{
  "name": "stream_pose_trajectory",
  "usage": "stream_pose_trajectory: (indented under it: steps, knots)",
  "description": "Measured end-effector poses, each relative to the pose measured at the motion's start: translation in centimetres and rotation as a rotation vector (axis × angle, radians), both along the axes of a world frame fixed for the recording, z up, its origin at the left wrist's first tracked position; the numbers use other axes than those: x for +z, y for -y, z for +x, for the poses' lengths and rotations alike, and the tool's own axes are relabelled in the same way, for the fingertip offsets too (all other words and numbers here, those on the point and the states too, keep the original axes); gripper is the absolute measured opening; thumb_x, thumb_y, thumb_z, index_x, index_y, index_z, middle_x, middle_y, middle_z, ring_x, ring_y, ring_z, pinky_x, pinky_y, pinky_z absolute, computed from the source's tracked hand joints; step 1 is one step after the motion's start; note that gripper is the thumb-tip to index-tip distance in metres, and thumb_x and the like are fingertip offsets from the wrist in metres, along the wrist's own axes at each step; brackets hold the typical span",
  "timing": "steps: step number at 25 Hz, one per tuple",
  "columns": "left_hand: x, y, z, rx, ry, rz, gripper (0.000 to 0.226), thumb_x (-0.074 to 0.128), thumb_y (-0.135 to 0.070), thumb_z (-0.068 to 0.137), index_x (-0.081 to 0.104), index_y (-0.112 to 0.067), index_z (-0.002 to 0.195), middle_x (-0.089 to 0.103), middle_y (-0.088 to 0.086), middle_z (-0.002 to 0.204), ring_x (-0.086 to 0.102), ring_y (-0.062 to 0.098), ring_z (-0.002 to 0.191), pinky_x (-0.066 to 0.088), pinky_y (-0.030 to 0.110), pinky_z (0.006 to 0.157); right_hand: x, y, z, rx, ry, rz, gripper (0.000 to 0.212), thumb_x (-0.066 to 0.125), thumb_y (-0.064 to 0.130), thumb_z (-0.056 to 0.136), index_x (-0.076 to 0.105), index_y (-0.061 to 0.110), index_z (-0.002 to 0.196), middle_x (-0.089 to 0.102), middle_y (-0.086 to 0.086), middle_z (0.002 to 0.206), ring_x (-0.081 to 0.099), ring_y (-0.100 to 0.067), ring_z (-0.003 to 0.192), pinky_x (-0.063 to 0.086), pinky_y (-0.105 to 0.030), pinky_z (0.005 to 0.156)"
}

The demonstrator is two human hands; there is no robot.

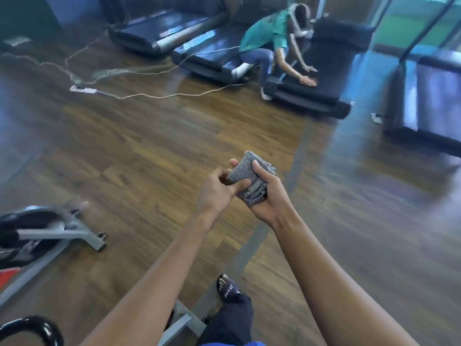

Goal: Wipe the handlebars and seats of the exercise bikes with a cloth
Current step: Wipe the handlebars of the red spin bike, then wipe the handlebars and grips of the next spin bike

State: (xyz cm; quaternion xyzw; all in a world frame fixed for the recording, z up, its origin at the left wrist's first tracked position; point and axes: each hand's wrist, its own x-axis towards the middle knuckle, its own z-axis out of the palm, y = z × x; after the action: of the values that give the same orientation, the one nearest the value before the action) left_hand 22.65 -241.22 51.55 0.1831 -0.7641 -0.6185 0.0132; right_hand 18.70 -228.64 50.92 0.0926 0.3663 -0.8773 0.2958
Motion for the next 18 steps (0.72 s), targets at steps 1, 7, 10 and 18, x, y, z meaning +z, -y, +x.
stream_pose_trajectory:
  steps: [1, 7, 10, 18]
  knots:
    - [0.0, 2.2, -0.9, 0.092, -0.034, -0.041, 0.03, 0.082, -0.035, 0.079, 0.065, -0.015, 0.095, 0.065, -0.008, 0.081, 0.059, 0.003, 0.069, 0.045, 0.012, 0.06, 0.1, 2.5, -1.7, 0.052, -0.002, 0.001, 0.034, 0.048, 0.024, 0.103, 0.07, 0.004, 0.119, 0.067, -0.015, 0.125, 0.062, -0.032, 0.114, 0.046, -0.048, 0.104]
    - [-0.5, 15.9, -0.6, 0.732, -0.167, -0.11, 0.026, 0.062, -0.052, 0.082, 0.062, -0.026, 0.083, 0.07, -0.001, 0.089, 0.066, 0.012, 0.079, 0.054, 0.027, 0.073, 0.8, 18.3, -5.6, 0.636, -0.028, 0.014, 0.047, 0.059, 0.043, 0.094, 0.055, 0.016, 0.132, 0.056, -0.017, 0.142, 0.056, -0.037, 0.128, 0.036, -0.063, 0.111]
    - [0.1, 20.3, 4.2, 1.028, -0.195, -0.117, 0.018, 0.058, -0.042, 0.091, 0.061, -0.029, 0.079, 0.068, -0.006, 0.082, 0.064, 0.012, 0.079, 0.048, 0.028, 0.076, 1.6, 25.8, -2.8, 1.019, -0.039, 0.013, 0.073, 0.046, 0.062, 0.094, 0.049, 0.008, 0.143, 0.057, -0.018, 0.141, 0.055, -0.034, 0.131, 0.041, -0.058, 0.109]
    - [-1.0, 19.4, 19.4, 1.869, -0.085, -0.208, 0.014, 0.057, -0.019, 0.098, 0.067, -0.016, 0.089, 0.071, -0.003, 0.089, 0.067, 0.012, 0.085, 0.05, 0.029, 0.08, 0.0, 36.3, 10.6, 1.82, 0.002, 0.048, 0.055, 0.038, 0.05, 0.101, 0.071, 0.01, 0.12, 0.064, -0.019, 0.13, 0.064, -0.033, 0.111, 0.039, -0.054, 0.108]
